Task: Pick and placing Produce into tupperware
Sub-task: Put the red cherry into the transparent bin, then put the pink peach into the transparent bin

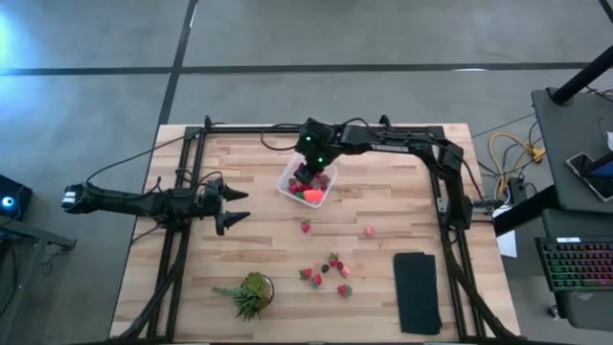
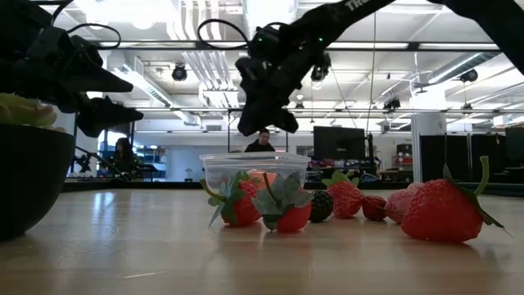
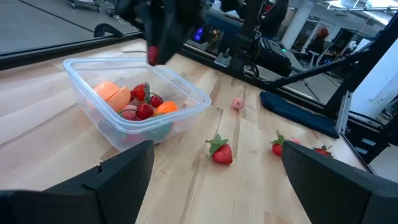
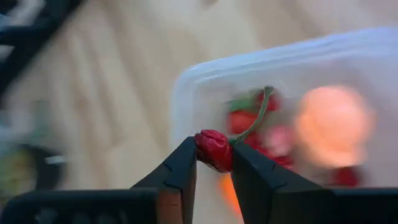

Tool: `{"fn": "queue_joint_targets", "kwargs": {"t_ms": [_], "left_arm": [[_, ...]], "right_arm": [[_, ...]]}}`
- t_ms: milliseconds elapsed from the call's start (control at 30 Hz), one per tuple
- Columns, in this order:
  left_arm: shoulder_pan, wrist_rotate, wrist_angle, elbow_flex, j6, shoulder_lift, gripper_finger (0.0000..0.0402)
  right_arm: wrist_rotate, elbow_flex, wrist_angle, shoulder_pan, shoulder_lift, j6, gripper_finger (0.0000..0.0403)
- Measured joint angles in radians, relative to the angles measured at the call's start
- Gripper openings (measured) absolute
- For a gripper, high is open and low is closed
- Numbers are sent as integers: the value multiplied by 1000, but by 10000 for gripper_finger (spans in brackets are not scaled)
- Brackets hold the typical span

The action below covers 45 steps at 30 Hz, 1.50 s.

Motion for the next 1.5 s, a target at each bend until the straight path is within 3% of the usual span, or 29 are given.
{"fn": "queue_joint_targets", "kwargs": {"t_ms": [233, 467, 700, 1000, 1233, 1500], "left_arm": [[0, 0, 0, 0, 0, -1, 338], [0, 0, 0, 0, 0, 0, 338], [0, 0, 0, 0, 0, 0, 338], [0, 0, 0, 0, 0, 0, 338], [0, 0, 0, 0, 0, 0, 338], [0, 0, 0, 0, 0, 0, 338]], "right_arm": [[246, 195, -253, -4, 56, -170, 137], [288, 318, -371, -6, 60, -199, 180], [333, 395, -449, -6, 24, -227, 185], [340, 398, -507, -11, -38, -210, 183], [359, 387, -873, -18, -66, -174, 182], [291, 204, -934, 73, -136, -290, 180]]}}
